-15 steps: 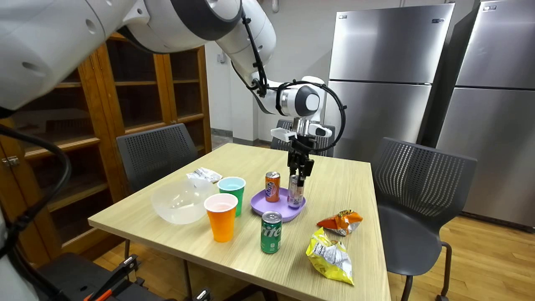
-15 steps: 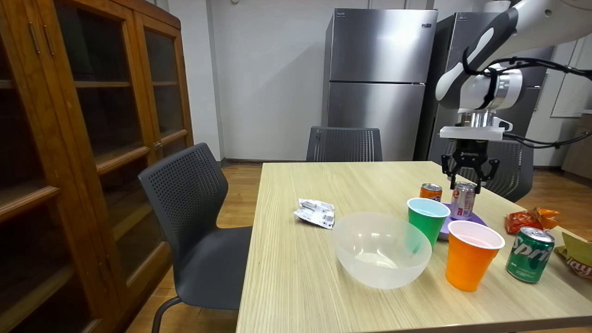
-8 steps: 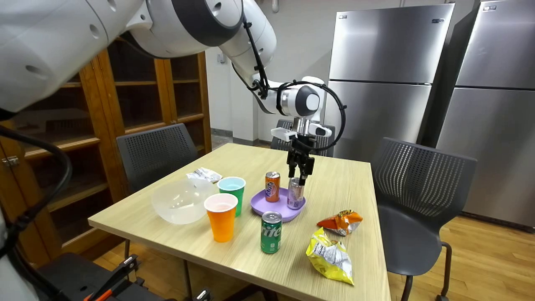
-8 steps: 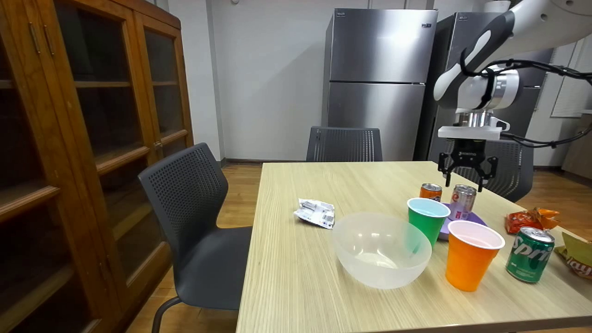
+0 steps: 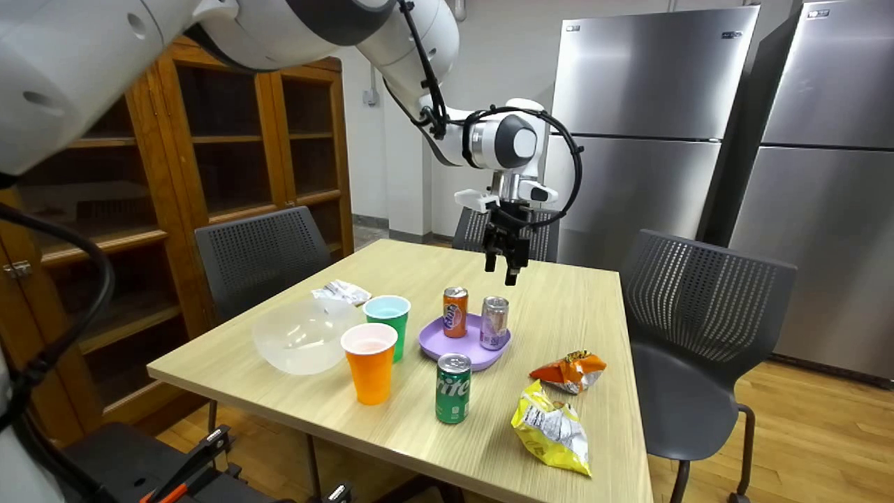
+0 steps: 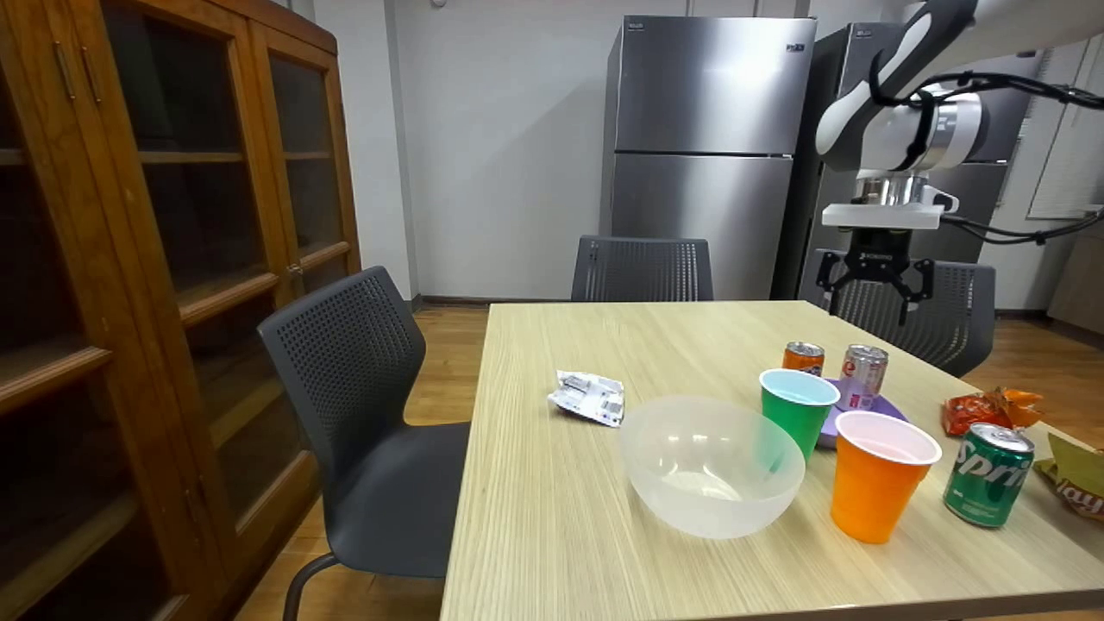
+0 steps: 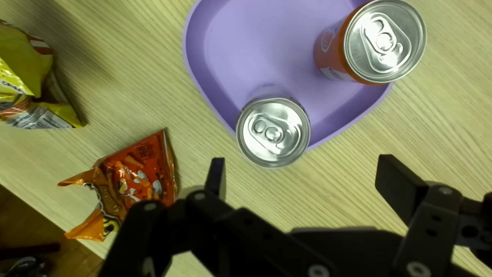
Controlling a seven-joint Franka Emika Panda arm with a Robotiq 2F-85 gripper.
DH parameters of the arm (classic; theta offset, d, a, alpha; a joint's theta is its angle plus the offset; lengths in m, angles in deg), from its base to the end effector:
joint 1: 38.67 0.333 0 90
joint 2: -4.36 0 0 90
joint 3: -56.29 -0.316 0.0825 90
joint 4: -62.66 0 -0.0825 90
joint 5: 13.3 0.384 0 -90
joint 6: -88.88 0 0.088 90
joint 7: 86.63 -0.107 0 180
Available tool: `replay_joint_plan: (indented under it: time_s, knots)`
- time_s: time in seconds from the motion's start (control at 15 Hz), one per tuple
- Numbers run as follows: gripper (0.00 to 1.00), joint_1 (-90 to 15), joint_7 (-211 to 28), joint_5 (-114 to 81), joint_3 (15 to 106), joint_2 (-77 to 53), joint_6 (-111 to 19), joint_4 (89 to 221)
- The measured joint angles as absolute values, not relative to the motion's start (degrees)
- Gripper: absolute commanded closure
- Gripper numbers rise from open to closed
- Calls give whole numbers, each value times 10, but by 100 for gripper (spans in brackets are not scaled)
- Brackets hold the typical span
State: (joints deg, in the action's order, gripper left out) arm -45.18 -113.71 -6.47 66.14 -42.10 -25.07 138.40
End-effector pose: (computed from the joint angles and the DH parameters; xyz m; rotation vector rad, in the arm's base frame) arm 0.7070 -0.1714 0.2431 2.8741 -1.1638 -0.2009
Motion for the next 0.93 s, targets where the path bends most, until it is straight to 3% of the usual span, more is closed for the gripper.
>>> replay_joint_plan:
  time_s: [0.93]
  knots:
    - [0,-423,-1088,-133,661,-202,-251,1665]
